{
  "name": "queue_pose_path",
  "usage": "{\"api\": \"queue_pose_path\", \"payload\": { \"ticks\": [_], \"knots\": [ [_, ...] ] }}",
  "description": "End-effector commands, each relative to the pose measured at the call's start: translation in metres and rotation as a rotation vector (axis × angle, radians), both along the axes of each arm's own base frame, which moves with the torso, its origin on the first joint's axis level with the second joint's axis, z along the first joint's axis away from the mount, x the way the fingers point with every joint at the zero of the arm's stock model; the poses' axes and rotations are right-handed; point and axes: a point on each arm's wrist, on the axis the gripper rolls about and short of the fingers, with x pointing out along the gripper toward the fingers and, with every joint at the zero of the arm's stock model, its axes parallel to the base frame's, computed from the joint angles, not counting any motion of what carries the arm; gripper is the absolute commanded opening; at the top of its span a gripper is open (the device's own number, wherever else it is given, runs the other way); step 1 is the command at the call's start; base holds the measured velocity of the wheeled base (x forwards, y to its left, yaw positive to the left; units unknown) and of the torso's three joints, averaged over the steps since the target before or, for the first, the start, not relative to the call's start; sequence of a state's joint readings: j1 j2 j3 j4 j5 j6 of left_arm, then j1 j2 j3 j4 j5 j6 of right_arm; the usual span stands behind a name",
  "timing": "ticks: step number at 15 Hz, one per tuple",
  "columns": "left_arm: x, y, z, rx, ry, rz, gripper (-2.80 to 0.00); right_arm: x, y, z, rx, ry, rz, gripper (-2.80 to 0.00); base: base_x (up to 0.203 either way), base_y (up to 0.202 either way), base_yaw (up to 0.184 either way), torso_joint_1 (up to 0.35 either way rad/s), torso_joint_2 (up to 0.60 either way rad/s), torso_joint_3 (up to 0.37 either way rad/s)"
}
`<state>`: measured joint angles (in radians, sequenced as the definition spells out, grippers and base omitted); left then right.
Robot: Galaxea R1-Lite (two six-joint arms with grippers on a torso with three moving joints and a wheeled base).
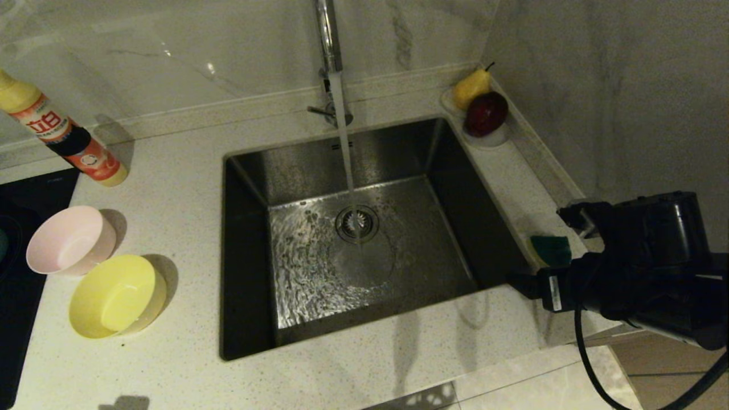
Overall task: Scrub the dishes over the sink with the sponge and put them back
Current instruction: Put down the sponge
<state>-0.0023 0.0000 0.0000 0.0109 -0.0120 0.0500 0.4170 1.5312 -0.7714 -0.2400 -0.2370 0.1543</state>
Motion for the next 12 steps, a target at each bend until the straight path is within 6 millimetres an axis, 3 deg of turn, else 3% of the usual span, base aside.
{"api": "queue_pose_path", "payload": {
  "ticks": [1,4,12],
  "knots": [
    [0.000,0.000,0.000,0.001,0.002,-0.001,-2.80,-0.004,-0.001,0.001,0.017,-0.017,-0.001,0.00,0.000,0.000,0.000,0.000,0.00,0.000],
    [0.000,0.000,0.000,0.001,0.002,-0.001,-2.80,-0.005,-0.001,-0.001,0.058,-0.091,-0.005,0.00,0.000,0.000,0.000,0.000,0.00,0.000],
    [0.000,0.000,0.000,0.001,0.001,0.001,-2.80,-0.012,-0.004,-0.021,0.023,-0.061,-0.003,0.00,0.000,0.000,0.000,0.000,0.00,0.000]
  ]
}}
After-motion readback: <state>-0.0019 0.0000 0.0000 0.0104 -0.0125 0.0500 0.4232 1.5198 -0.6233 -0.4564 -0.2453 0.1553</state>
